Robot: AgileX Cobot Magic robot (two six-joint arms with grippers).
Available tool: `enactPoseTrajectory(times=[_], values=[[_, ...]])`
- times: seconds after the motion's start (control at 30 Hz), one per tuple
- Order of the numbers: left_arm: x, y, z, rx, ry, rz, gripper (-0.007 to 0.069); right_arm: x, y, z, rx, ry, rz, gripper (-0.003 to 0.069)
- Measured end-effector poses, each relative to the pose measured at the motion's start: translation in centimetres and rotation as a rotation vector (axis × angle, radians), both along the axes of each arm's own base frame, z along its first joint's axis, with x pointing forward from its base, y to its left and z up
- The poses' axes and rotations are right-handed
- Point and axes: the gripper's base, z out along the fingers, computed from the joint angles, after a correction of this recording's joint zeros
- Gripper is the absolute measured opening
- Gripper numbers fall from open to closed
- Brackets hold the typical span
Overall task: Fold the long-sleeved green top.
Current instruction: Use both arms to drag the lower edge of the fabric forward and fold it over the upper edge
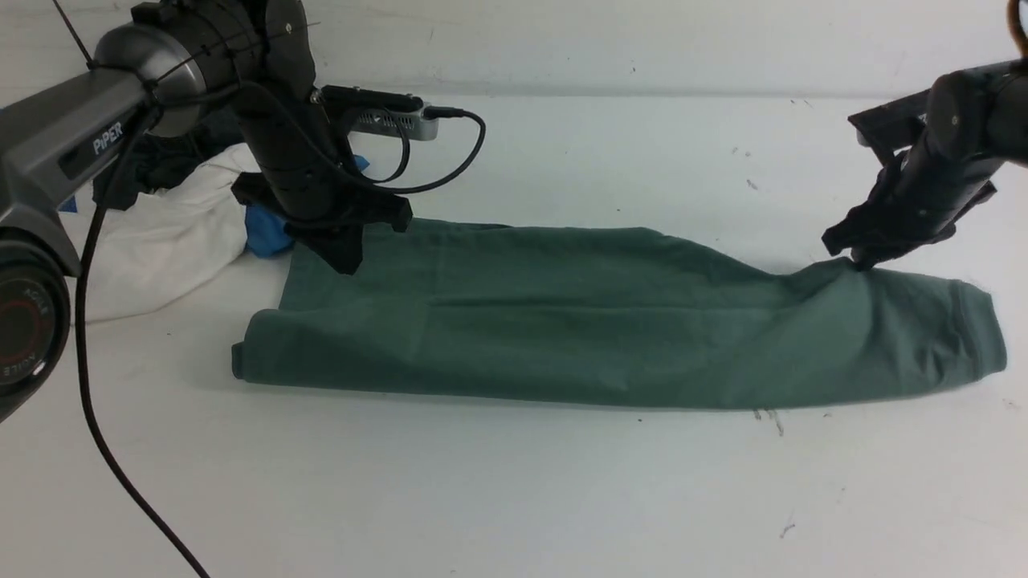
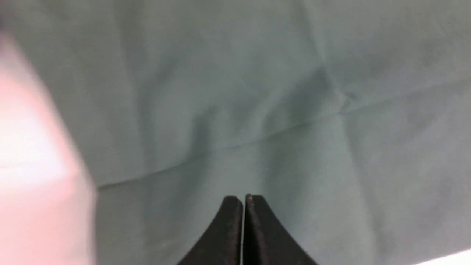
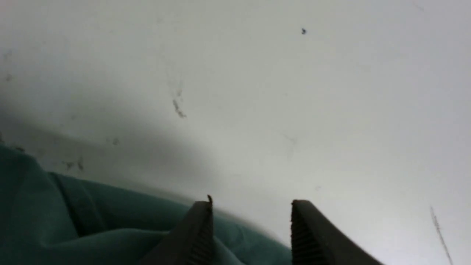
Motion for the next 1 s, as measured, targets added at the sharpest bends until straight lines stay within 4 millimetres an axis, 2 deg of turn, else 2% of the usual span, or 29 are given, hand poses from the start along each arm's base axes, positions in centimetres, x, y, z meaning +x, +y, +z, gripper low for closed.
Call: enactPoseTrajectory(times=[0.07,0.13,0.3,0.33,0.47,0.57,0.67,0.7,0.83,0.87,0.9,1.0], values=[[-0.1,0.8,0.8,0.051,-0.026,0.053,-0.0004,-0.8,-0.4,0.4,-0.023,0.057,-0.062,0.0404],[0.0,1.7,1.1,0.091,-0.044,0.111,-0.0004,-1.5,-0.6,1.1,-0.03,0.099,-0.105,0.0432],[1.1,3.2,0.8,0.142,-0.12,0.202,-0.0004,-2.5,-0.7,2.7,-0.03,0.139,-0.142,0.044],[1.9,3.6,0.3,0.147,-0.169,0.217,-0.0003,-2.7,-0.6,3.1,-0.017,0.137,-0.147,0.0437],[3.1,3.6,-0.9,0.143,-0.24,0.225,0.0031,-2.8,-0.4,3.0,0.017,0.144,-0.154,0.0425],[4.2,3.3,-2.4,0.125,-0.291,0.219,0.0124,-2.8,0.0,3.0,0.059,0.149,-0.156,0.0416],[5.3,3.3,-4.2,0.124,-0.336,0.23,0.0274,-2.8,0.4,2.9,0.099,0.153,-0.148,0.0412],[5.4,3.3,-4.3,0.123,-0.339,0.233,0.0283,-2.8,0.4,2.9,0.101,0.153,-0.148,0.0412],[6.3,3.3,-6.4,0.114,-0.373,0.298,0.0449,-2.8,0.6,2.9,0.122,0.155,-0.144,0.0412],[6.3,3.3,-6.5,0.114,-0.371,0.301,0.0455,-2.8,0.6,2.9,0.122,0.155,-0.144,0.0412],[6.6,3.3,-7.1,0.104,-0.382,0.317,0.0491,-2.8,0.6,2.9,0.124,0.155,-0.143,0.0412],[6.9,3.2,-7.7,0.093,-0.398,0.317,0.0503,-2.8,0.6,2.9,0.124,0.155,-0.142,0.0412]])
